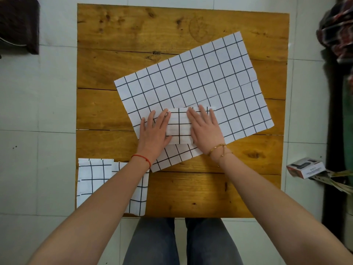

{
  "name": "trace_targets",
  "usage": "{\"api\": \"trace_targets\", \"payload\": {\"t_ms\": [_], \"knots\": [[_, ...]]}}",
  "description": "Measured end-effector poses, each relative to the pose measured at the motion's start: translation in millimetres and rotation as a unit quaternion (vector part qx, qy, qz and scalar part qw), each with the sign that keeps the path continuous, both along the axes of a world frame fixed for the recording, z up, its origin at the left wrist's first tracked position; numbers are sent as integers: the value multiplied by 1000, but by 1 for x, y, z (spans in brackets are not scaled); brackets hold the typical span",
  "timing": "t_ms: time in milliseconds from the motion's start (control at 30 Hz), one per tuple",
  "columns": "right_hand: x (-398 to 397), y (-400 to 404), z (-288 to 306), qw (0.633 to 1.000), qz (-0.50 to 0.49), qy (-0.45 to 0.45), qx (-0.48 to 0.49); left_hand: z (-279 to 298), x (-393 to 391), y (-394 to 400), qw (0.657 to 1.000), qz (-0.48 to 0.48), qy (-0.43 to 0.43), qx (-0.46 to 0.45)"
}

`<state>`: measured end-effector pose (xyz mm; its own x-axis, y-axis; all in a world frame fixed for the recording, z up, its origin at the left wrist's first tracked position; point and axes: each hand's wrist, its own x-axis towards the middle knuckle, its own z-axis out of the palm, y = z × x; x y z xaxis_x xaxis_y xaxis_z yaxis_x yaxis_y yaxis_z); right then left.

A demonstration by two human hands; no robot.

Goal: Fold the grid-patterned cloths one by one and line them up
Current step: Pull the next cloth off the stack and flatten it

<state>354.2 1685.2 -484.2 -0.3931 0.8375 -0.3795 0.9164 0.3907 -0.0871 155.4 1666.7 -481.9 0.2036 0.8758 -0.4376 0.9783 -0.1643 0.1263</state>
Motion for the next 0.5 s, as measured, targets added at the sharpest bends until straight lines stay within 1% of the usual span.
{"api": "trace_targets", "payload": {"t_ms": [100, 167, 300, 367, 433, 500], "knots": [[33, -5, 1, 998, -64, -14, 4, -1, 1, 1, 1000, 1, -1, -5], [45, -8, 3, 996, -87, -16, 4, -1, 1, 1, 1000, 4, -3, -12], [40, -7, 9, 993, -115, 36, 18, 3, 3, -1, 1000, 1, -15, -17], [33, -11, 15, 992, -107, 66, 25, 9, 2, -7, 999, -7, -39, 9], [24, -20, 20, 995, -63, 79, 24, 14, 0, -20, 996, -35, -51, 58], [14, -30, 23, 996, -18, 90, 15, 15, -1, -38, 993, -56, -64, 86]]}}
